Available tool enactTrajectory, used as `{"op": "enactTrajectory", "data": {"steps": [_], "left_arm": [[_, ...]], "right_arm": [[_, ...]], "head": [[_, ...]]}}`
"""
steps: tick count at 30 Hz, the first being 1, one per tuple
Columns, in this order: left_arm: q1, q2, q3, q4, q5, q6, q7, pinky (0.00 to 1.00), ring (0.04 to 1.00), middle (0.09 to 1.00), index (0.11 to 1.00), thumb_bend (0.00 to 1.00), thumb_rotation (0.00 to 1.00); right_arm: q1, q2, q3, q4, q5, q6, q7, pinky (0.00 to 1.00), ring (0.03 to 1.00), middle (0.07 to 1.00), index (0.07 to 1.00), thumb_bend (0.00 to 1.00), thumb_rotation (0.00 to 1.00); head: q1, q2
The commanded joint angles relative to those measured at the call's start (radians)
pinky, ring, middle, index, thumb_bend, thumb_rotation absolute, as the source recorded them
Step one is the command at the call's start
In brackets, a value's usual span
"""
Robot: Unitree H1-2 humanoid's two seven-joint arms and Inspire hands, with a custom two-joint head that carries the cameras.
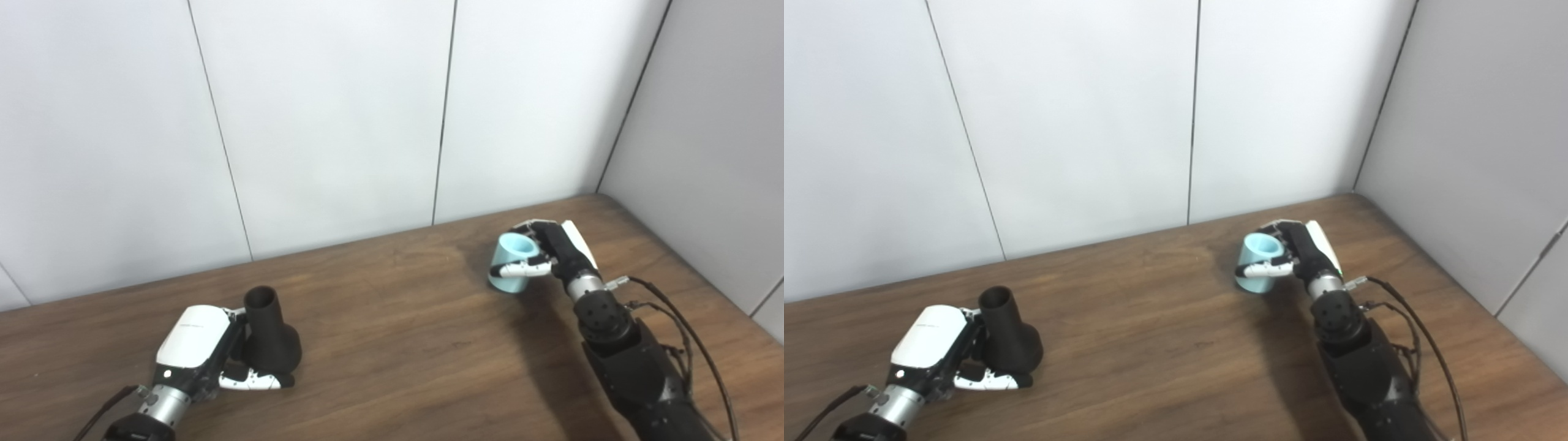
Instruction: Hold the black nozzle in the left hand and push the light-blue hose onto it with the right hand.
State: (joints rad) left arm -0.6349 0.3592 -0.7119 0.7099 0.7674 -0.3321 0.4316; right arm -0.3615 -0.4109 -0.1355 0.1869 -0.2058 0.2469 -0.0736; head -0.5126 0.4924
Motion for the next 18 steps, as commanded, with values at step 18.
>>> {"op": "enactTrajectory", "data": {"steps": [18], "left_arm": [[0.185,-0.065,-0.102,0.025,0.084,0.062,-0.143,0.40,0.416,0.452,0.508,0.50,0.00]], "right_arm": [[-0.305,0.100,0.199,-0.321,-0.029,0.098,0.155,0.33,0.392,0.484,0.537,0.51,0.00]], "head": [[0.316,0.013]]}}
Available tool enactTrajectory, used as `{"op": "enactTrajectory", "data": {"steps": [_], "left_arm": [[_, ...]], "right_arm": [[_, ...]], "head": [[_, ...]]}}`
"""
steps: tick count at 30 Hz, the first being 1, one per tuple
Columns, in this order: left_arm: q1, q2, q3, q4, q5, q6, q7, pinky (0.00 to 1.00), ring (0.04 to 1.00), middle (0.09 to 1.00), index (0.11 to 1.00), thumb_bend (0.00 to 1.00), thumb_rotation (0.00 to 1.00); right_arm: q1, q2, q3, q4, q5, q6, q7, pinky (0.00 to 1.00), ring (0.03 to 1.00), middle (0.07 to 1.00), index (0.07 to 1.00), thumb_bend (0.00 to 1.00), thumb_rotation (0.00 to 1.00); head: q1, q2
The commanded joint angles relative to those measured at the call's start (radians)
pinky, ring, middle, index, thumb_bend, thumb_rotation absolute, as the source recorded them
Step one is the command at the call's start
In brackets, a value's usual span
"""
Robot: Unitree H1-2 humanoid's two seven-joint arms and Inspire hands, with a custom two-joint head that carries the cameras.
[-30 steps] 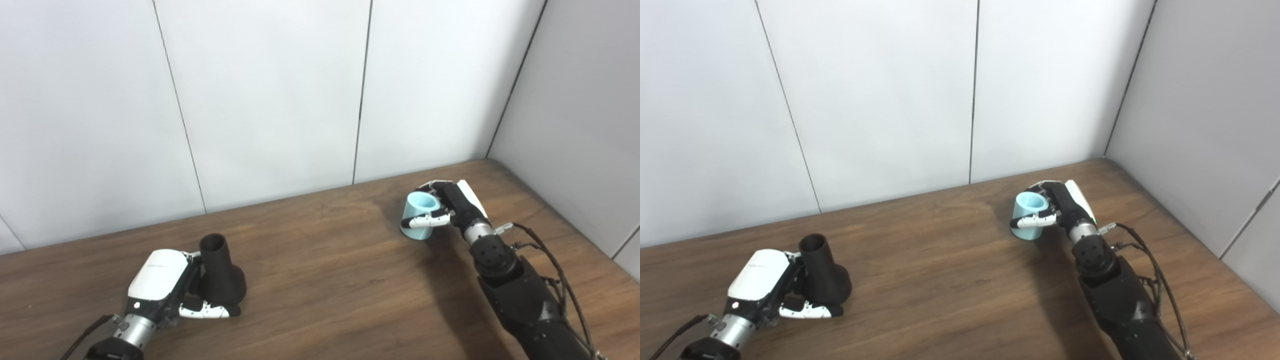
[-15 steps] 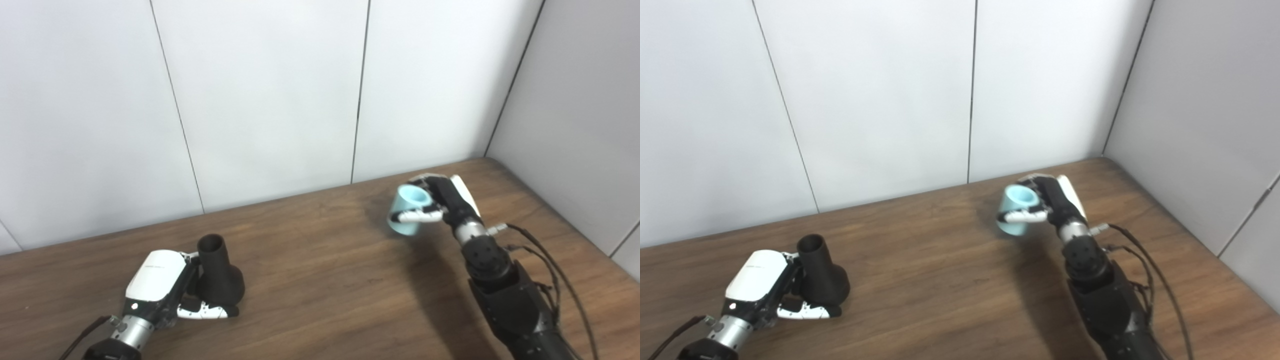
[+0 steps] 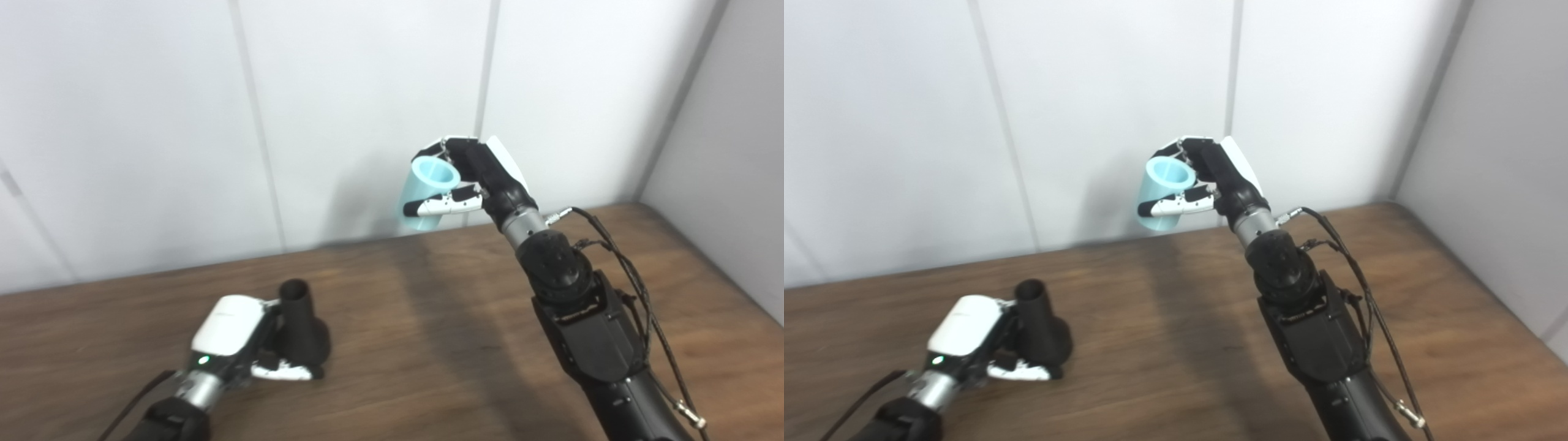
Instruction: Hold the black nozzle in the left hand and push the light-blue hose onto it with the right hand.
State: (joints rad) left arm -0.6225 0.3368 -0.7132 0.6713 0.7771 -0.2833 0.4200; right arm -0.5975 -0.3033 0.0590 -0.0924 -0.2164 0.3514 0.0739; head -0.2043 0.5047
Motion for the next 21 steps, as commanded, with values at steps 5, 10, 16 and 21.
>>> {"op": "enactTrajectory", "data": {"steps": [5,10,16,21], "left_arm": [[0.174,-0.068,-0.100,0.059,0.067,0.043,-0.154,0.38,0.404,0.464,0.527,0.50,0.00],[0.168,-0.088,-0.108,0.061,0.080,0.069,-0.139,0.33,0.392,0.449,0.535,0.50,0.00],[0.160,-0.105,-0.112,0.074,0.081,0.077,-0.133,0.33,0.391,0.444,0.537,0.50,0.00],[0.155,-0.113,-0.112,0.082,0.080,0.078,-0.120,0.37,0.397,0.445,0.540,0.50,0.00]], "right_arm": [[-0.106,0.004,0.059,-0.018,-0.037,-0.010,0.054,0.33,0.396,0.469,0.541,0.51,0.00],[-0.138,0.013,0.104,-0.007,-0.041,-0.015,0.112,0.33,0.398,0.477,0.538,0.51,0.00],[-0.179,0.043,0.131,0.045,-0.034,-0.044,0.141,0.33,0.400,0.482,0.536,0.51,0.00],[-0.203,0.062,0.151,0.081,-0.050,-0.047,0.145,0.31,0.395,0.482,0.535,0.51,0.00]], "head": [[0.112,0.008],[0.164,0.018],[0.189,0.027],[0.200,0.031]]}}
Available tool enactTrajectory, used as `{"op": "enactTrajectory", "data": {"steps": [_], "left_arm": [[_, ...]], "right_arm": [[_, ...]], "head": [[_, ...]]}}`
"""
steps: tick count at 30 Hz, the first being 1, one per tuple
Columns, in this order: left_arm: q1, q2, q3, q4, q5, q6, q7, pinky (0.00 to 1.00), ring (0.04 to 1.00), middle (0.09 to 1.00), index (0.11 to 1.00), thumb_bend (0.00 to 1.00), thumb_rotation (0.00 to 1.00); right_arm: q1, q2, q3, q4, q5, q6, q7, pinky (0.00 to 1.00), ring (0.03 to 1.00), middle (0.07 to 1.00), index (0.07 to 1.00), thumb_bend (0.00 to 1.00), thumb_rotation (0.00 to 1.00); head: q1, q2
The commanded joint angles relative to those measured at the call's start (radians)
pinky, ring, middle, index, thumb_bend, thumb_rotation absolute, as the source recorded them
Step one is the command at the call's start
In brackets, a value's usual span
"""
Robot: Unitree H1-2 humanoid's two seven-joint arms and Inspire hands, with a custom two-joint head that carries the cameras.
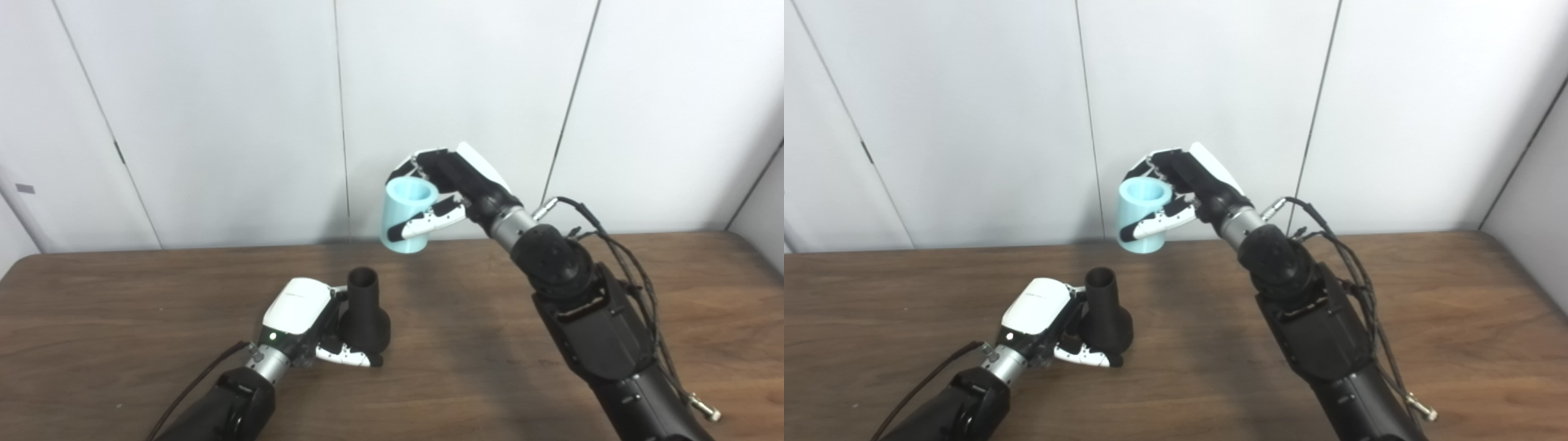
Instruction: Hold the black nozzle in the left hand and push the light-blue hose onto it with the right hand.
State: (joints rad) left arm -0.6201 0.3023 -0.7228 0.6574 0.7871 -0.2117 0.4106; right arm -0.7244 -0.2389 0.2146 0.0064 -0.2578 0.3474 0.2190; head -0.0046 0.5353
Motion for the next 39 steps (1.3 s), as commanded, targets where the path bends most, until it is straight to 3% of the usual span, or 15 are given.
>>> {"op": "enactTrajectory", "data": {"steps": [1,11,20,28,30,39], "left_arm": [[0.153,-0.080,-0.101,0.095,0.069,0.013,-0.117,0.37,0.396,0.444,0.539,0.50,0.00],[0.150,-0.089,-0.107,0.087,0.085,0.030,-0.124,0.32,0.389,0.433,0.537,0.50,0.00],[0.153,-0.097,-0.099,0.069,0.069,0.055,-0.153,0.32,0.386,0.441,0.540,0.50,0.00],[0.152,-0.100,-0.100,0.066,0.071,0.056,-0.152,0.29,0.370,0.441,0.545,0.50,0.00],[0.152,-0.099,-0.101,0.062,0.073,0.062,-0.154,0.33,0.383,0.445,0.541,0.50,0.00],[0.155,-0.097,-0.101,0.048,0.069,0.074,-0.169,0.30,0.375,0.438,0.540,0.50,0.00]], "right_arm": [[-0.080,0.003,-0.002,-0.012,-0.013,-0.040,-0.001,0.31,0.395,0.482,0.535,0.51,0.00],[-0.100,0.035,0.027,0.009,-0.057,-0.017,0.006,0.32,0.393,0.485,0.539,0.51,0.00],[-0.090,0.050,0.040,0.056,-0.036,-0.115,0.020,0.30,0.387,0.484,0.542,0.51,0.00],[-0.071,0.042,0.063,0.038,-0.065,-0.108,0.046,0.33,0.404,0.477,0.532,0.51,0.00],[-0.066,0.042,0.069,0.030,-0.072,-0.101,0.053,0.32,0.398,0.468,0.536,0.51,0.00],[-0.051,0.029,0.090,0.043,-0.077,-0.156,0.082,0.31,0.406,0.469,0.530,0.52,0.00]], "head": [[0.004,0.001],[0.028,0.012],[0.041,0.022],[0.043,0.030],[0.043,0.031],[0.045,0.041]]}}
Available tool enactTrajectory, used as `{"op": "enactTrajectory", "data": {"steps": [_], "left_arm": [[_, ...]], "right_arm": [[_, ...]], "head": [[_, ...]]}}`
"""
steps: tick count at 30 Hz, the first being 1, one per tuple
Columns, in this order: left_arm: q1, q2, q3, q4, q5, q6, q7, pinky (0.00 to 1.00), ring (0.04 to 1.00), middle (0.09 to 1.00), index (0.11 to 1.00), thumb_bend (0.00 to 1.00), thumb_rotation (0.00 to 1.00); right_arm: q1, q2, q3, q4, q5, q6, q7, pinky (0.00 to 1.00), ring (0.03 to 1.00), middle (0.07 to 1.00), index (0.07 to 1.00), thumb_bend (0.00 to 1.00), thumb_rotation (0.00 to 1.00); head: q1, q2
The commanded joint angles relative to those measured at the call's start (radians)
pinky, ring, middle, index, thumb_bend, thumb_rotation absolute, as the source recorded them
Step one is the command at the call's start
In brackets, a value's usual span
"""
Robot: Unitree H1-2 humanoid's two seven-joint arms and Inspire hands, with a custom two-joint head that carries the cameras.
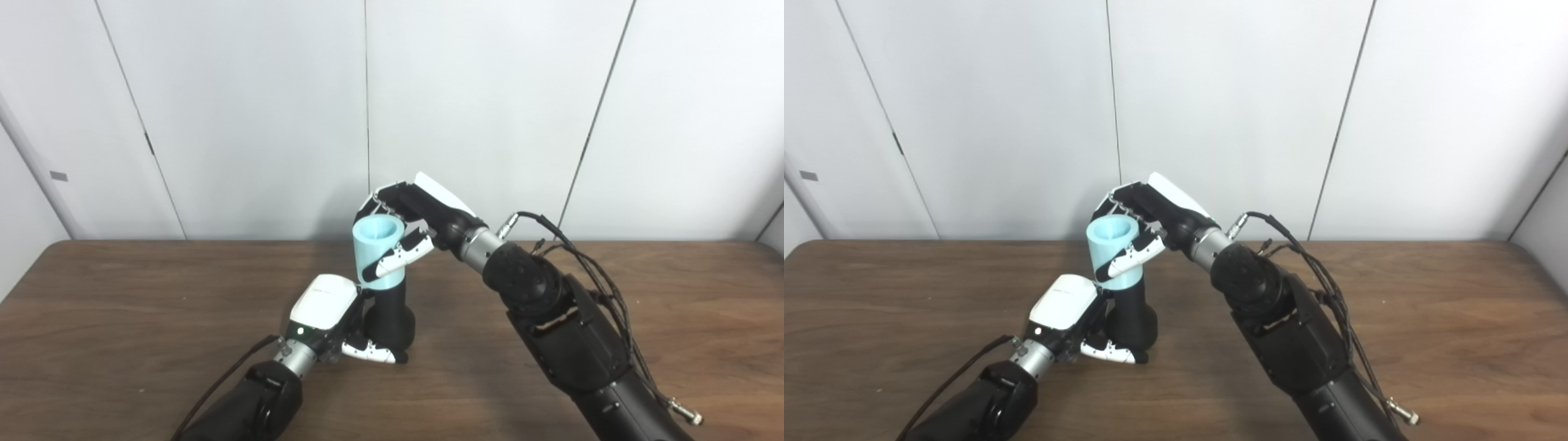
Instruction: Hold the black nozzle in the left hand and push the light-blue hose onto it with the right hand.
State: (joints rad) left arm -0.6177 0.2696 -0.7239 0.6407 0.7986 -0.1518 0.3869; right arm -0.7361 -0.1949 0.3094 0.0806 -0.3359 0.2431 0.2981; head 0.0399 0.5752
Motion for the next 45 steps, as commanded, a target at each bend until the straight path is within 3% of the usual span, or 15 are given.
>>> {"op": "enactTrajectory", "data": {"steps": [1,16,22,29,45], "left_arm": [[0.153,-0.064,-0.100,0.064,0.058,0.016,-0.144,0.29,0.374,0.437,0.539,0.50,0.00],[0.158,-0.057,-0.099,0.060,0.054,0.002,-0.141,0.32,0.385,0.439,0.541,0.50,0.00],[0.166,-0.053,-0.089,0.032,0.044,0.032,-0.167,0.30,0.382,0.438,0.536,0.50,0.00],[0.170,-0.044,-0.096,0.021,0.050,0.029,-0.166,0.31,0.386,0.440,0.537,0.50,0.00],[0.174,-0.043,-0.080,0.023,0.028,0.010,-0.153,0.30,0.393,0.438,0.533,0.50,0.00]], "right_arm": [[-0.039,-0.020,-0.002,-0.033,-0.004,-0.046,0.009,0.31,0.404,0.470,0.531,0.52,0.00],[-0.032,-0.056,-0.006,-0.062,-0.016,-0.033,0.047,0.30,0.396,0.464,0.540,0.51,0.00],[-0.036,-0.067,-0.008,-0.060,-0.035,-0.043,0.036,0.32,0.400,0.465,0.538,0.51,0.00],[-0.033,-0.074,-0.017,-0.085,-0.046,-0.002,0.041,0.33,0.406,0.462,0.532,0.52,0.00],[-0.015,-0.024,-0.073,-0.118,-0.010,0.020,0.013,0.33,0.414,0.467,0.525,0.52,0.00]], "head": [[-0.001,0.003],[-0.014,0.012],[-0.008,0.019],[-0.010,0.030],[-0.003,0.045]]}}
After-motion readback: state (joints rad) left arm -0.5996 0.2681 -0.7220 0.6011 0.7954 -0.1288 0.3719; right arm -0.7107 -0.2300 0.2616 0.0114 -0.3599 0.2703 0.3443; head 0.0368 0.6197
